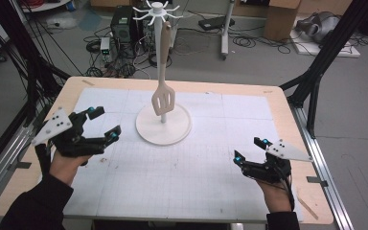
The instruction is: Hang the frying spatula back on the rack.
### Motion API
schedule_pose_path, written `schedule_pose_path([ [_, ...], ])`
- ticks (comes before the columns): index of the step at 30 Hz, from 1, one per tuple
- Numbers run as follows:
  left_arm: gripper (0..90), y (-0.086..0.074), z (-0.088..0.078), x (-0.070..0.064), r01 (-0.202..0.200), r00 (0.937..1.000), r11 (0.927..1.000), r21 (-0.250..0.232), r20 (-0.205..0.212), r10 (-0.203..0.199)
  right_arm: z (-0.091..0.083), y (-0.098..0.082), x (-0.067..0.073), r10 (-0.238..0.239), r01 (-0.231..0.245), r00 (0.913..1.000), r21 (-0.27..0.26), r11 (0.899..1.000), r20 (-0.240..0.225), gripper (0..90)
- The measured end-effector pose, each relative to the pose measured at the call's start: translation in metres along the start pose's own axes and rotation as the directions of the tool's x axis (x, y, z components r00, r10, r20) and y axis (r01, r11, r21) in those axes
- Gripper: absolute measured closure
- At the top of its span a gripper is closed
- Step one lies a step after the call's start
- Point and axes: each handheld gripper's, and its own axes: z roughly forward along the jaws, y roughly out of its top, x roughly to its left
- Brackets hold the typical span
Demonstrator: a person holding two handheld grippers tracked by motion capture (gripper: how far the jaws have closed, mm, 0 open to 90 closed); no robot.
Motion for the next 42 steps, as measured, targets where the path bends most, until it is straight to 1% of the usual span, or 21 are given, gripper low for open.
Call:
schedule_pose_path([
  [2, 15.5, -0.012, -0.008, 0.000, 0.012, 0.9999, 0.9997, 0.022, -0.006, -0.012, 0.001, -0.001, 0.001, -0.003, 0.003, 0.9999, 0.004, 1.000, 0.012, 16.0],
  [4, 15.6, -0.024, -0.016, -0.001, 0.038, 0.9992, 0.9987, 0.034, -0.016, -0.037, 0.001, -0.002, 0.001, -0.001, 0.001, 0.9999, 0.013, 1.000, 0.012, 16.0],
  [8, 15.5, -0.044, -0.025, -0.004, 0.065, 0.9975, 0.9963, 0.056, -0.030, -0.064, -0.002, -0.007, 0.005, -0.008, 0.007, 0.9999, 0.020, 1.000, 0.011, 16.0],
  [9, 15.4, -0.049, -0.027, -0.005, 0.068, 0.9974, 0.9958, 0.062, -0.028, -0.066, -0.003, -0.008, 0.006, -0.009, 0.009, 0.9999, 0.020, 1.000, 0.011, 16.0],
  [10, 15.4, -0.055, -0.029, -0.006, 0.061, 0.9977, 0.9958, 0.068, -0.033, -0.058, -0.003, -0.009, 0.006, -0.011, 0.010, 0.9998, 0.020, 1.000, 0.015, 16.0],
  [12, 15.4, -0.060, -0.031, -0.007, 0.045, 0.9984, 0.9954, 0.085, -0.039, -0.042, -0.006, -0.011, 0.008, -0.022, 0.021, 0.9995, 0.016, 1.000, 0.024, 16.0],
  [14, 15.7, -0.062, -0.033, -0.007, 0.046, 0.9983, 0.9950, 0.088, -0.038, -0.043, -0.008, -0.013, 0.009, -0.037, 0.037, 0.9990, -0.002, 0.999, 0.024, 16.0],
  [16, 15.9, -0.063, -0.036, -0.007, 0.056, 0.9977, 0.9957, 0.073, -0.043, -0.053, -0.008, -0.015, 0.011, -0.041, 0.041, 0.9990, -0.012, 0.999, 0.017, 16.0],
  [18, 15.9, -0.065, -0.038, -0.006, 0.052, 0.9975, 0.9960, 0.072, -0.052, -0.048, -0.008, -0.016, 0.012, -0.040, 0.040, 0.9991, -0.015, 0.999, 0.012, 16.1],
  [21, 15.8, -0.066, -0.041, -0.004, 0.066, 0.9962, 0.9961, 0.058, -0.062, -0.062, -0.007, -0.016, 0.013, -0.034, 0.034, 0.9994, -0.012, 0.999, 0.009, 16.2],
  [24, 15.8, -0.065, -0.043, -0.002, 0.065, 0.9957, 0.9967, 0.048, -0.068, -0.062, -0.007, -0.018, 0.012, -0.018, 0.018, 0.9998, -0.007, 1.000, 0.013, 16.3],
  [27, 15.8, -0.065, -0.043, -0.002, 0.065, 0.9956, 0.9965, 0.053, -0.071, -0.061, -0.008, -0.018, 0.011, -0.015, 0.016, 0.9997, -0.006, 1.000, 0.019, 16.3],
  [29, 15.9, -0.065, -0.045, -0.002, 0.069, 0.9951, 0.9965, 0.047, -0.074, -0.065, -0.009, -0.018, 0.011, -0.004, 0.004, 0.9997, -0.002, 1.000, 0.023, 16.4],
  [33, 16.0, -0.066, -0.045, -0.002, 0.073, 0.9953, 0.9962, 0.047, -0.066, -0.070, -0.010, -0.018, 0.012, -0.005, 0.005, 0.9996, -0.007, 1.000, 0.029, 16.4],
  [36, 16.1, -0.067, -0.044, -0.003, 0.075, 0.9958, 0.9955, 0.058, -0.057, -0.072, -0.009, -0.018, 0.012, -0.012, 0.012, 0.9995, -0.005, 1.000, 0.030, 16.4],
  [39, 16.2, -0.068, -0.043, -0.001, 0.072, 0.9960, 0.9953, 0.065, -0.057, -0.069, -0.008, -0.018, 0.012, -0.010, 0.010, 0.9995, 0.001, 1.000, 0.031, 16.4],
  [42, 16.2, -0.069, -0.043, 0.000, 0.085, 0.9948, 0.9944, 0.063, -0.061, -0.081, -0.008, -0.018, 0.012, -0.007, 0.007, 0.9995, 0.006, 1.000, 0.032, 16.4],
])
